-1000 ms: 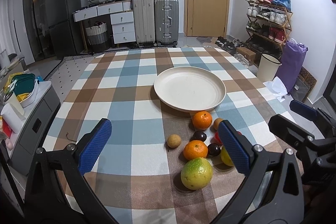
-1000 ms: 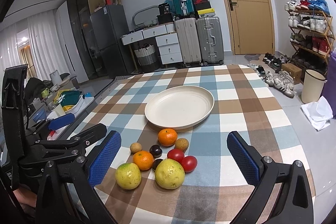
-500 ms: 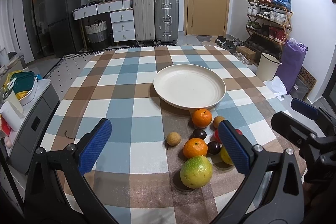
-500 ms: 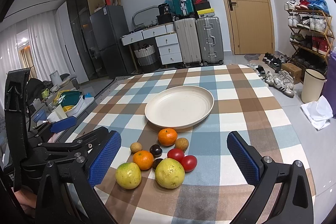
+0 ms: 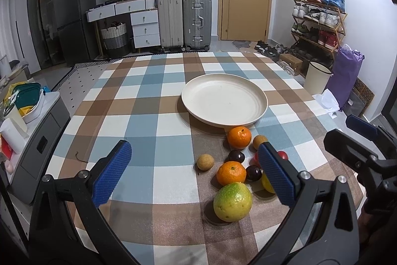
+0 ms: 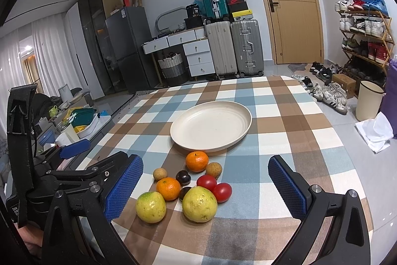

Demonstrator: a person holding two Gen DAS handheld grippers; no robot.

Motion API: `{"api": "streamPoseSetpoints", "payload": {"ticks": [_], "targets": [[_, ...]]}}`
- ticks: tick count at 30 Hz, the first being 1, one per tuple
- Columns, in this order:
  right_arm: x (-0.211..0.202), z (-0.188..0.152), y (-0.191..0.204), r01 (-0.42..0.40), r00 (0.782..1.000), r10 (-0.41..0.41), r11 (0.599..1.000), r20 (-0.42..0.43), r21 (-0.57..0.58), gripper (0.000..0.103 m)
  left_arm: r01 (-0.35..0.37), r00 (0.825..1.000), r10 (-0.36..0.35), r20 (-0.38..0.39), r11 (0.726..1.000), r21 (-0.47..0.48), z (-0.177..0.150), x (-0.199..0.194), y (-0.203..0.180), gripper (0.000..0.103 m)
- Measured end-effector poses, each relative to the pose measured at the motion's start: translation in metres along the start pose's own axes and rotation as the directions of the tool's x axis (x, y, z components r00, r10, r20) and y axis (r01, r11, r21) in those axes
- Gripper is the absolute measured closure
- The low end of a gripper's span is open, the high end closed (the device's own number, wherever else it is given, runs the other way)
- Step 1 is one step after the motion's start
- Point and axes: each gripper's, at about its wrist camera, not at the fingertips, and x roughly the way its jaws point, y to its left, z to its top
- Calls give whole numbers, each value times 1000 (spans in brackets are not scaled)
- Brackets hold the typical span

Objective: Organize fruits
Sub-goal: 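Grasp the green pomelo with the left gripper while the right gripper grasps the yellow guava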

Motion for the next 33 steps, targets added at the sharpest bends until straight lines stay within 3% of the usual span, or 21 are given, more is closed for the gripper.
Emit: {"api": "streamPoseSetpoints", "payload": {"ticks": [18, 33], "targets": [[0, -5, -9, 9, 1000, -9, 1000, 1, 23, 0, 54, 994, -54, -93, 999, -1, -15, 28, 2, 2], [0, -8, -15, 12, 1000, -12, 999, -3, 36, 0, 149, 968, -148, -202, 989, -11, -38, 53, -3, 2]]}}
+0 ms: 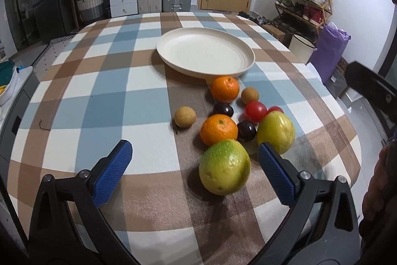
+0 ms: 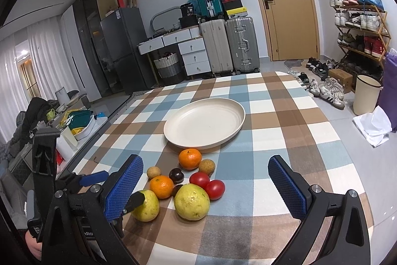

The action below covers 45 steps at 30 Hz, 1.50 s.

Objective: Organize fruits
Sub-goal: 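Grasp the green pomelo with the left gripper while the right gripper grasps the yellow guava, then lift both held fruits and carry them over the cream plate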

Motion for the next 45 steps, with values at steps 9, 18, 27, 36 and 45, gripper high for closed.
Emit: {"api": "streamPoseSetpoints", "payload": {"ticks": [9, 18, 27, 36, 45], "targets": [[0, 0, 0, 0, 1000, 0, 1000, 0, 1, 0, 53, 997, -53, -57, 999, 7, -7, 15, -6, 10], [3, -4, -4, 0, 1000, 0, 1000, -12, 9, 0, 158, 980, -157, -119, 987, -2, -14, 32, -9, 57], [10, -9, -11, 4, 999, -3, 1000, -46, 31, 0, 227, 966, -227, -119, 974, -15, -17, 29, -8, 58], [22, -21, -20, -9, 992, 18, 997, -121, 72, 0, 229, 967, -230, -106, 973, -24, -21, 18, 1, 58], [38, -34, -16, -32, 983, 46, 996, -176, 82, 0, 223, 971, -224, -84, 974, -31, -21, 6, 9, 58]]}}
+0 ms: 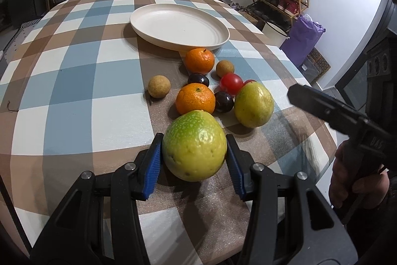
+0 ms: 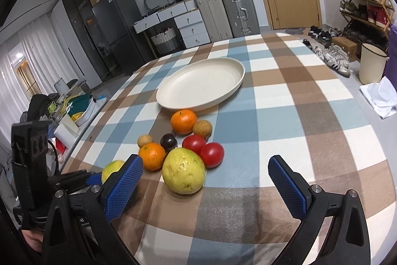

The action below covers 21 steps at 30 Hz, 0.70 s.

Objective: Organize fruits
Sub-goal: 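Lift both held fruits and carry them over the cream plate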

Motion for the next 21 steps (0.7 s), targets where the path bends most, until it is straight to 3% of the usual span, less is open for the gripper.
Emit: {"api": "streamPoseSetpoints", "payload": {"ticks": [11, 20, 21], "targets": [[21, -8, 9, -41, 998, 40, 999, -51, -11, 1, -31, 999, 31, 24, 1000, 2, -2, -5, 4, 58], [38, -12, 12, -53, 994, 53, 999, -92, -3, 11, -35, 999, 35, 34, 999, -1, -5, -6, 8, 58], [40, -12, 13, -54, 994, 53, 999, -97, -2, 15, -35, 999, 35, 35, 999, -2, -5, -6, 8, 58]]}}
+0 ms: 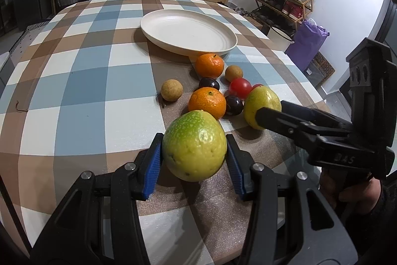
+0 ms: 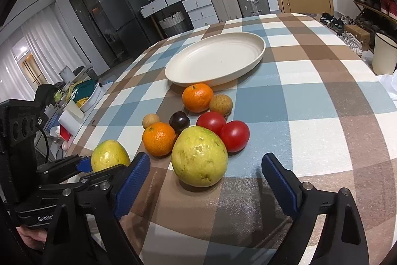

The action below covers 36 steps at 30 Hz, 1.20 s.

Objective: Organize fruits
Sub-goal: 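Lift both held fruits and carry them over the cream plate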

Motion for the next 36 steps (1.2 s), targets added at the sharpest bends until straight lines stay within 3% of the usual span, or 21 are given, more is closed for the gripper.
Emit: {"api": "streamPoseSetpoints", "payload": {"ticks": [3, 6, 8, 24, 36], "targets": [[6, 0, 1, -16, 999, 16, 1000, -29, 3, 35, 1, 1000, -1, 0, 1000, -4, 0, 0, 1, 58], [11, -2, -1, -21, 998, 22, 1000, -53, 18, 43, 0, 1000, 0, 3, 1000, -6, -1, -1, 1, 58], [10, -3, -1, -38, 998, 39, 999, -48, 18, 54, 0, 1000, 0, 5, 1000, -6, -1, -1, 1, 58], [-12, 1, -4, -103, 994, 103, 994, 23, 27, 54, 17, 999, -16, 31, 1000, -17, 13, -13, 2, 58], [-21, 31, -6, -193, 980, 191, 981, 65, 31, 54, 38, 998, -37, 48, 999, -26, 60, -14, 6, 58]]}}
